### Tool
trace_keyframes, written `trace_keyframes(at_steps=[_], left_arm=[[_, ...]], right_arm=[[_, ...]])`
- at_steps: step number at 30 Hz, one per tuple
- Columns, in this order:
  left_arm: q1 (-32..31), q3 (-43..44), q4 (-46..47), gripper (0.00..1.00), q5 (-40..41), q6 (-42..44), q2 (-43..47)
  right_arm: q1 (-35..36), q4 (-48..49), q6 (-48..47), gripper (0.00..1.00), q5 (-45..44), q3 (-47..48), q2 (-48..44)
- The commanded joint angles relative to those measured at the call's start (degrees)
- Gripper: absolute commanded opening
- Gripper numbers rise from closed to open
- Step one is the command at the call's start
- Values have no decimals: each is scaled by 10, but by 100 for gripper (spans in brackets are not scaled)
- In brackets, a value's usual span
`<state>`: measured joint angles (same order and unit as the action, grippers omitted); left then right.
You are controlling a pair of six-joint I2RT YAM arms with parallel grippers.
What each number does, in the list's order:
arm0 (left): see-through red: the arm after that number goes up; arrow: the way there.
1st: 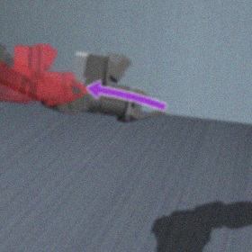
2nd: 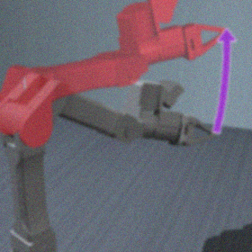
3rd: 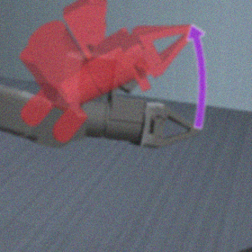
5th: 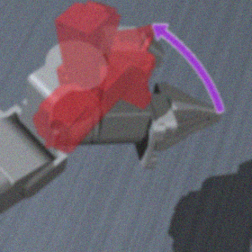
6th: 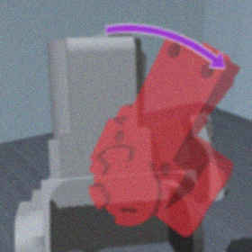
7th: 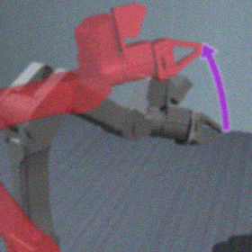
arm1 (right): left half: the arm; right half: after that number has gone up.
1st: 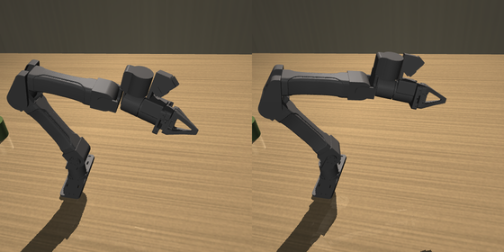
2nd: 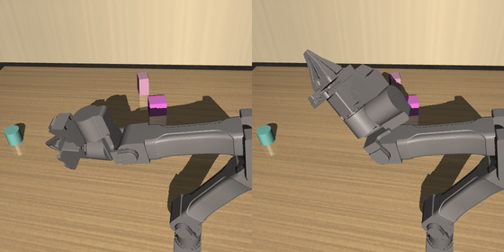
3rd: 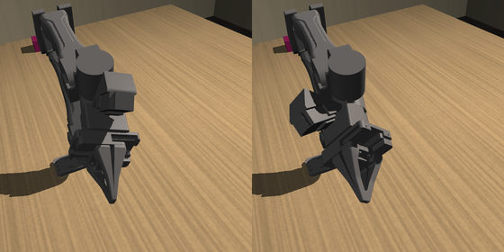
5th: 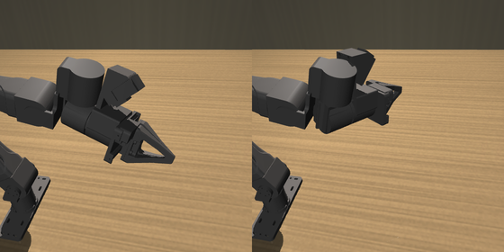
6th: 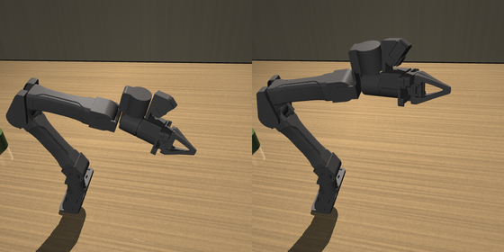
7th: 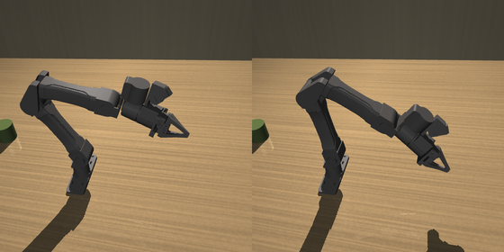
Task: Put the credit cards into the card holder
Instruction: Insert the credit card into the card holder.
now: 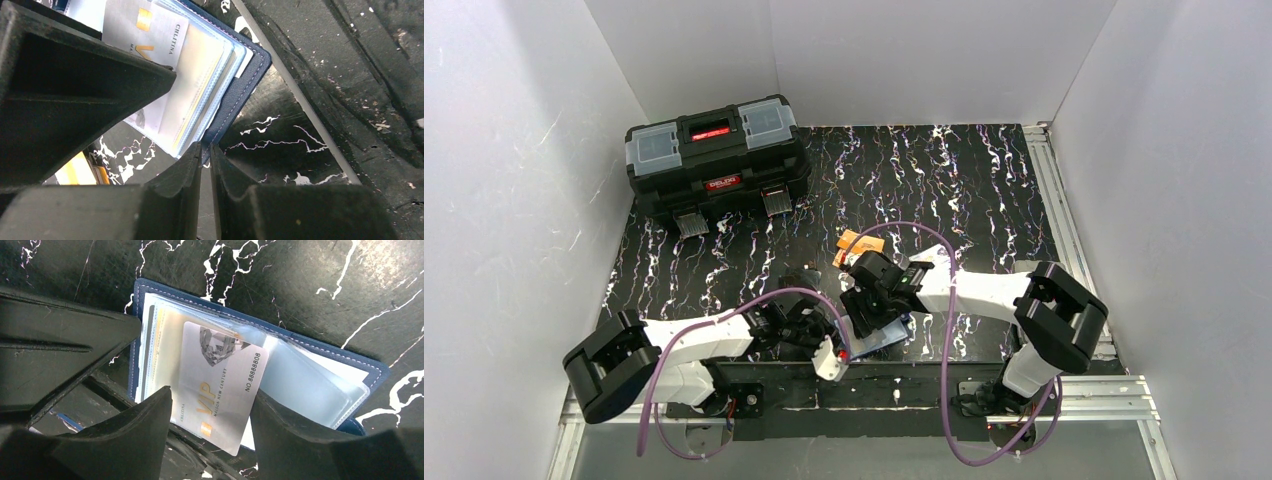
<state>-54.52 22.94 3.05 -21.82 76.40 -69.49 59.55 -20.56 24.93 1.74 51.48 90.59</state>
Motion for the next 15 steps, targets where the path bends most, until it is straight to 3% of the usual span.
trace_keyframes(at_steps=[1, 7, 15], left_arm=[[-7, -15, 4, 11, -9, -9, 19], [-10, -17, 2, 11, 0, -22, 36], [-12, -36, 8, 11, 15, -46, 87]], right_arm=[[6, -30, -11, 66, -13, 26, -6], [6, -55, -10, 70, -2, 25, -31], [-17, -27, -16, 66, 55, -13, -68]])
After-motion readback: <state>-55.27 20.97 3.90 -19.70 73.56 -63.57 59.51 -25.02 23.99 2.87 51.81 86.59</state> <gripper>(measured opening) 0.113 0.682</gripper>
